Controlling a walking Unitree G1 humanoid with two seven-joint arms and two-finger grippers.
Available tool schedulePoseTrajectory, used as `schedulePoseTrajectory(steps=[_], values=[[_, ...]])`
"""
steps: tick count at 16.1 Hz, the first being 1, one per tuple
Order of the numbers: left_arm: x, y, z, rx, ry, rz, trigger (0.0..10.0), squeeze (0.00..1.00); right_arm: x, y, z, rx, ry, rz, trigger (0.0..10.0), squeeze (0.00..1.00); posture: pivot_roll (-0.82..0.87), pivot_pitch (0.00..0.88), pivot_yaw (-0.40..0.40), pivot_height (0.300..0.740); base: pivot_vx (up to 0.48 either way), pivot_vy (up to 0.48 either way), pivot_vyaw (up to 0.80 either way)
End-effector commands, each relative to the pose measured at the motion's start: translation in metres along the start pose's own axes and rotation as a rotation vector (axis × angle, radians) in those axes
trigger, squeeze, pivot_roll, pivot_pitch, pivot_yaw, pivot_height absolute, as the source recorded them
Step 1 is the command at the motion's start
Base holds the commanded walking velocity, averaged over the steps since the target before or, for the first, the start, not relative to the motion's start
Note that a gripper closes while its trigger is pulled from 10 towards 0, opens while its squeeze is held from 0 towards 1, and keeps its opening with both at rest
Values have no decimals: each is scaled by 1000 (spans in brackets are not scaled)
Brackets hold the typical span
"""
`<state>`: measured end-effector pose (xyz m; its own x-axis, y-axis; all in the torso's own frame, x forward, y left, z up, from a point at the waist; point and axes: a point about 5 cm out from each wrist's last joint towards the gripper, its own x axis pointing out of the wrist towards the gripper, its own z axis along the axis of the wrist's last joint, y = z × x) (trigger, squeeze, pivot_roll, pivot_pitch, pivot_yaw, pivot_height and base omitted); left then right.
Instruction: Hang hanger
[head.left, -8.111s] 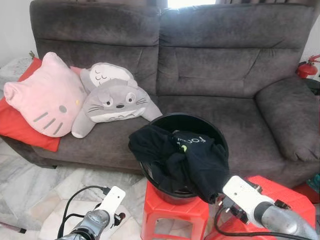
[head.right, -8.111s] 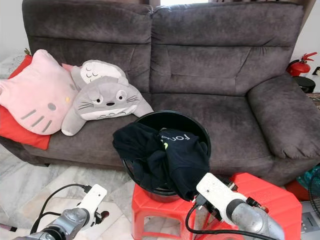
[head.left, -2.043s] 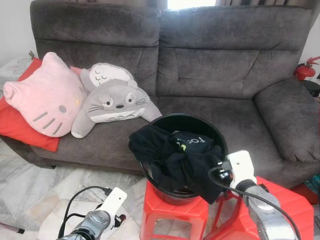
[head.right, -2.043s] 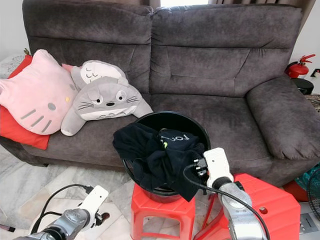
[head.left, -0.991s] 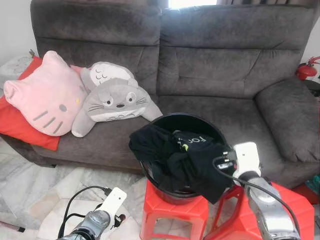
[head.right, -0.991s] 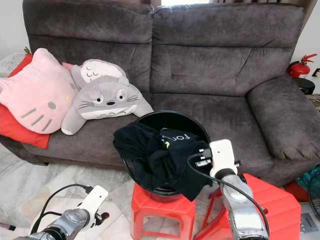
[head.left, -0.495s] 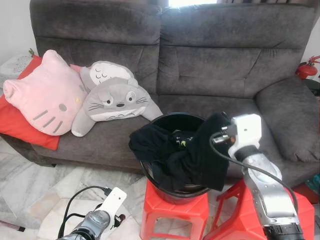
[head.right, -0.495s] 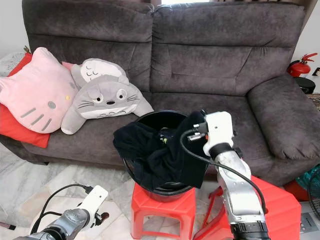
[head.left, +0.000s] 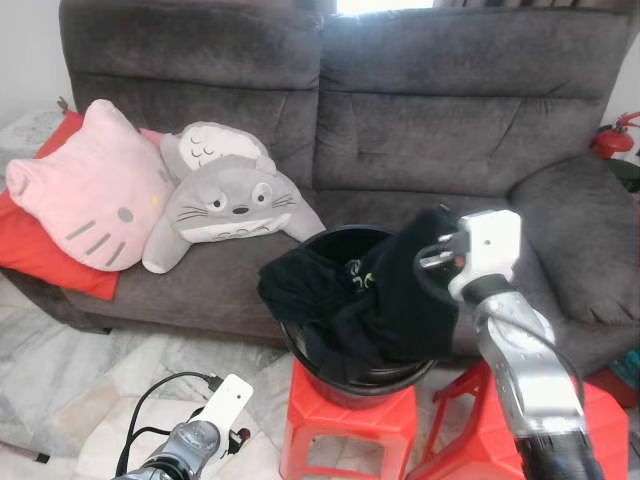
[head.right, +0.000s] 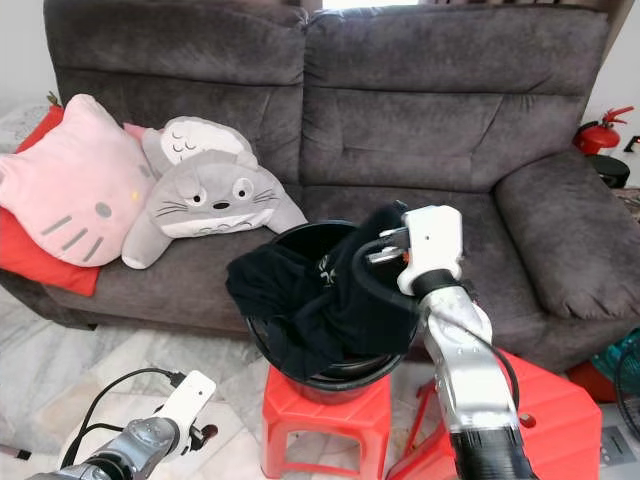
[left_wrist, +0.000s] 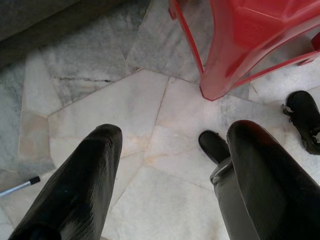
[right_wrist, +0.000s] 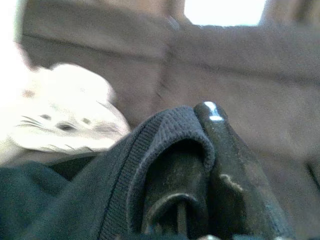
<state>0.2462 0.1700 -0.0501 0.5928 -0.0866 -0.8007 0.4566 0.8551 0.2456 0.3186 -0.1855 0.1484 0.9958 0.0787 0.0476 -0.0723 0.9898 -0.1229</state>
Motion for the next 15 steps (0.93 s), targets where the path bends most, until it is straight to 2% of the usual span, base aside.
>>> schedulePoseTrajectory(steps=[1,3,4,6,7,10,12,15], values=[[0,0,-2,1,13,5,10000,0,0,-11,-10,36,31,-65,10000,0,-219,0,-12,740,0,0,0],[0,0,-2,-11,6,9,10000,0,3,-15,-19,15,43,-89,10000,0,-203,0,-14,740,0,0,0],[0,1,-2,-17,1,15,10000,0,6,-14,-12,-57,-19,-95,10000,0,-189,0,-18,740,0,0,0],[-1,2,-3,-26,-6,30,10000,0,4,-10,-1,-25,-99,-134,10000,0,-181,0,-21,740,0,0,0],[-1,3,-4,-32,-11,42,10000,0,-4,-7,1,-65,-141,-150,10000,0,-175,0,-19,740,0,0,0],[-1,4,-7,-29,-12,53,10000,0,-21,-5,-1,-63,-180,-161,10000,0,-174,0,-7,740,0,0,0],[-2,5,-7,-49,-19,68,10000,0,-34,-7,-3,-72,-167,-193,10000,0,-166,0,-7,740,0,0,0],[-2,5,-8,-63,-26,69,10000,0,-44,-8,-5,-75,-160,-231,10000,0,-175,0,8,740,0,0,0]])
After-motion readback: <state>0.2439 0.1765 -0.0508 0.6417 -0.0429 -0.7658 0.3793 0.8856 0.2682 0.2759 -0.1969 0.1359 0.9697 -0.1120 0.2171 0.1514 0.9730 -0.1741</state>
